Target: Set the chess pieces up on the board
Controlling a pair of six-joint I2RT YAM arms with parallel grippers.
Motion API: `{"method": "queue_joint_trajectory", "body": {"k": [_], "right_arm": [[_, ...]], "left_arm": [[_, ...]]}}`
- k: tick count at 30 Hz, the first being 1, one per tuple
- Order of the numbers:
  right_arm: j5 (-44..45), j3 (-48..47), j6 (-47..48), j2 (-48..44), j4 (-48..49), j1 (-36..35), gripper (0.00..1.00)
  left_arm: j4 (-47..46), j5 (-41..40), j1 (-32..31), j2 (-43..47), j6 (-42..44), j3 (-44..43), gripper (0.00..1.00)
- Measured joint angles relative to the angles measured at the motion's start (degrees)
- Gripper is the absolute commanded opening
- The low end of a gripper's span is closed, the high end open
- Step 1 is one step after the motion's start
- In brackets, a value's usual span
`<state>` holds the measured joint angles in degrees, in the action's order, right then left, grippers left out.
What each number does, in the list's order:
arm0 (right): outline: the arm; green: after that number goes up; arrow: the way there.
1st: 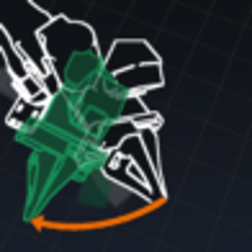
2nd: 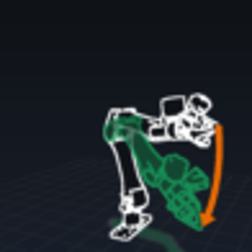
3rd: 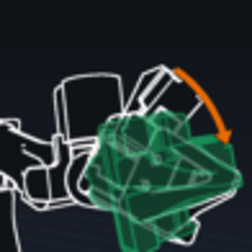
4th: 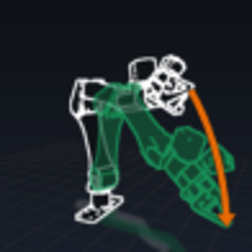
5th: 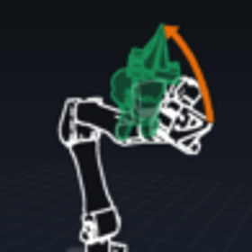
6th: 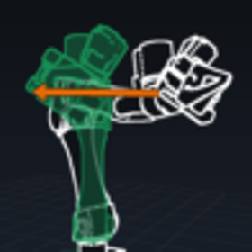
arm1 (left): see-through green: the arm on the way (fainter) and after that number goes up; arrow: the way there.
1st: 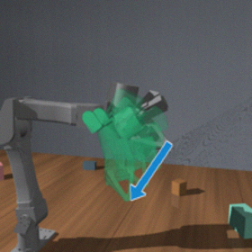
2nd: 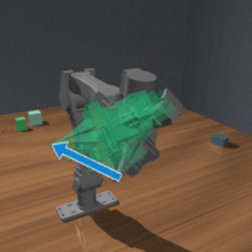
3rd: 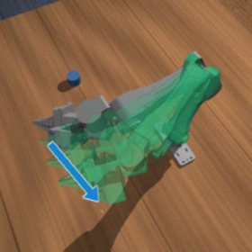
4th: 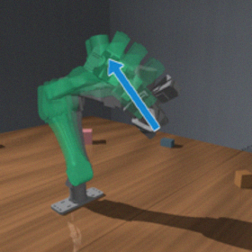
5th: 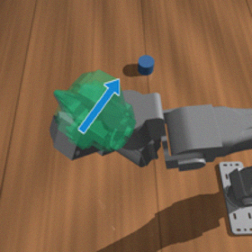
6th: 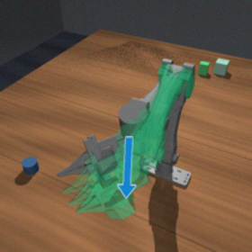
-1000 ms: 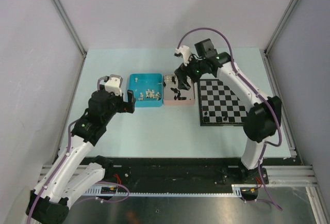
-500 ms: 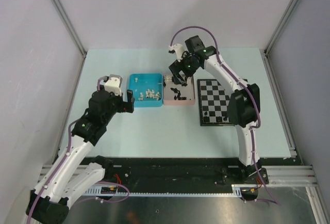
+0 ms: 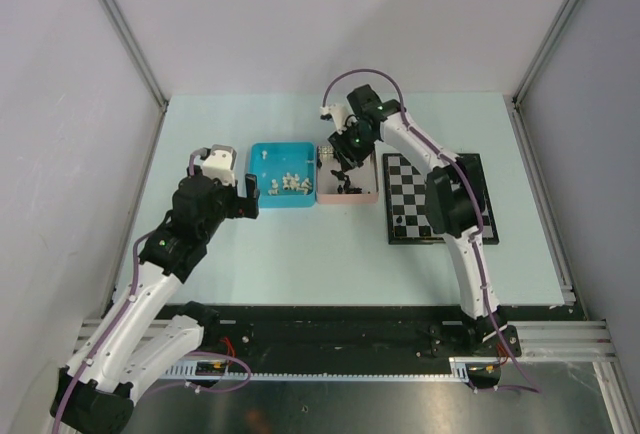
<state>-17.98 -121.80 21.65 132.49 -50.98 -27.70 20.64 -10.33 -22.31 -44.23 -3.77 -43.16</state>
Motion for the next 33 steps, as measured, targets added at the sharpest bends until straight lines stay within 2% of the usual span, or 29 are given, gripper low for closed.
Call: {"method": "queue_joint_trajectory", "body": {"k": [23, 25, 28, 29, 33], "right_arm": [[-1.97, -2.34, -0.37, 6.62, -0.28, 0.44, 0.39], [-2.12, -2.36, -0.42, 6.91, -0.55, 0.44, 0.37], [-2.49, -2.36, -0.44, 7.04, -0.92, 0.44, 0.27], [-2.64, -2.36, -0.42, 7.06, -1.05, 0.44, 0.2], [-2.93, -2.45, -0.31, 7.06, -1.18, 0.44, 0.08]], "left_arm": [[0.0, -0.09, 0.0, 0.0, 0.37, 0.04, 1.0], [0.0, -0.09, 0.0, 0.0, 0.37, 0.04, 1.0], [0.0, -0.09, 0.0, 0.0, 0.37, 0.07, 1.0], [0.0, -0.09, 0.0, 0.0, 0.37, 0.09, 1.0], [0.0, -0.09, 0.0, 0.0, 0.37, 0.09, 1.0]]}}
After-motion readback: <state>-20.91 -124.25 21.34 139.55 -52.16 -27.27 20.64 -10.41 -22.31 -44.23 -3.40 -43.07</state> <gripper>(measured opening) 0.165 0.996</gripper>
